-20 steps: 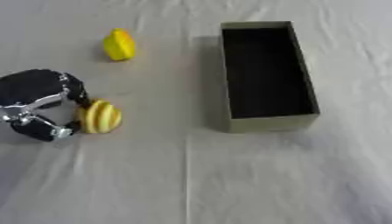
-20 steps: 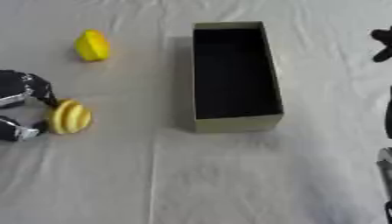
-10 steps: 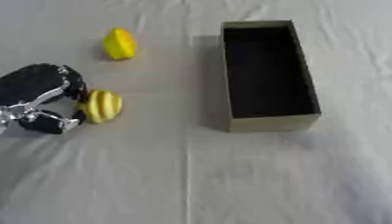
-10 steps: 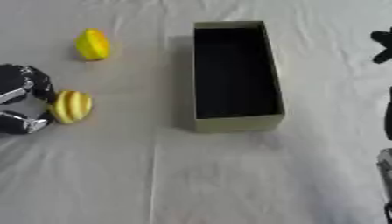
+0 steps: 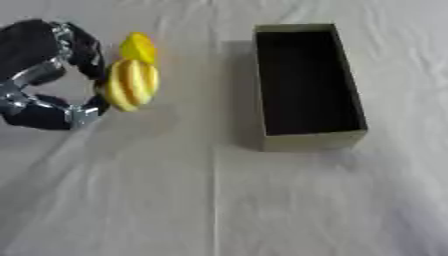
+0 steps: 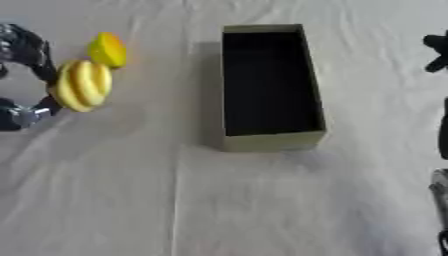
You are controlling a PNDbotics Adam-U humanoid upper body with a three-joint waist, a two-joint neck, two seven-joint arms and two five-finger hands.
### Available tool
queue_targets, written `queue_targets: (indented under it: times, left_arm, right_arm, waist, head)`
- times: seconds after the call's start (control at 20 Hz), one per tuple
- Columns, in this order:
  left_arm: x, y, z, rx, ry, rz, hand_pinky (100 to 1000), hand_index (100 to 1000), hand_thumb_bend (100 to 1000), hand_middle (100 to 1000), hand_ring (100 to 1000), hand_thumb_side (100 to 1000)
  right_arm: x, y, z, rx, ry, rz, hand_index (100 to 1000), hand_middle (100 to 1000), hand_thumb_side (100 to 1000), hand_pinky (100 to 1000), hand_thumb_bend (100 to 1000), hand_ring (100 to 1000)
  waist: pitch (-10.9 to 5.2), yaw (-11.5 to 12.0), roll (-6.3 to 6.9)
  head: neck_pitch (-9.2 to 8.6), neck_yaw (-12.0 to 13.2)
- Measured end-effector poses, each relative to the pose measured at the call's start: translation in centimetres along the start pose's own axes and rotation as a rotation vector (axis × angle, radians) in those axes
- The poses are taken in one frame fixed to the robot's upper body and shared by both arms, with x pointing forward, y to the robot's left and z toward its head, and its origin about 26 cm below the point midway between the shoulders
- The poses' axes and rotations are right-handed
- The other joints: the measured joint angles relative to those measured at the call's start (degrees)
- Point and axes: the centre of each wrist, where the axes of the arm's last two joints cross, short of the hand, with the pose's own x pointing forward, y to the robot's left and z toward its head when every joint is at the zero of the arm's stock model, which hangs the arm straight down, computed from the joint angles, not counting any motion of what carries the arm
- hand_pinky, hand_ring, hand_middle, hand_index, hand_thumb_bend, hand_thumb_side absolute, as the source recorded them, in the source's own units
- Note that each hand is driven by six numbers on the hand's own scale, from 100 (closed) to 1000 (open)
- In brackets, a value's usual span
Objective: Pick up objects on the table and place them in the box.
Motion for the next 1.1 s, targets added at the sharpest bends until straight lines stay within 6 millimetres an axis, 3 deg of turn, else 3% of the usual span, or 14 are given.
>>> queue_targets:
  times: [0.25, 0.55, 0.8, 1.1]
  left_arm:
    - [0.6, 2.2, -3.9, 0.026, -0.118, 0.038, 510, 421, 100, 423, 488, 100]
    - [1.2, 1.8, -9.1, 0.019, -0.219, 0.097, 512, 423, 100, 424, 490, 100]
    - [2.0, -0.9, -12.8, -0.02, -0.26, 0.086, 521, 430, 101, 431, 497, 100]
    - [1.2, -5.9, -16.0, -0.107, -0.2, 0.09, 525, 439, 100, 436, 499, 100]
  right_arm:
    - [0.1, -0.2, -0.1, 0.0, -0.007, -0.002, 703, 413, 606, 888, 100, 736]
    - [0.2, -0.4, -0.6, -0.019, -0.028, -0.014, 707, 429, 605, 886, 100, 737]
    - [0.5, -1.1, -1.2, -0.054, -0.075, -0.007, 712, 444, 604, 884, 100, 738]
    - [0.6, -1.2, -1.8, -0.078, -0.113, -0.02, 711, 444, 608, 884, 100, 738]
  waist:
    - [-0.19, -0.01, 0.07]
    - [-0.34, -0.78, 0.02]
    - [-0.34, -1.78, -0.27]
    - [-0.35, -3.05, -0.46]
  head:
    - [0.46, 0.48]
    - [0.48, 1.41]
    - [0.46, 2.26]
    - [0.15, 3.64]
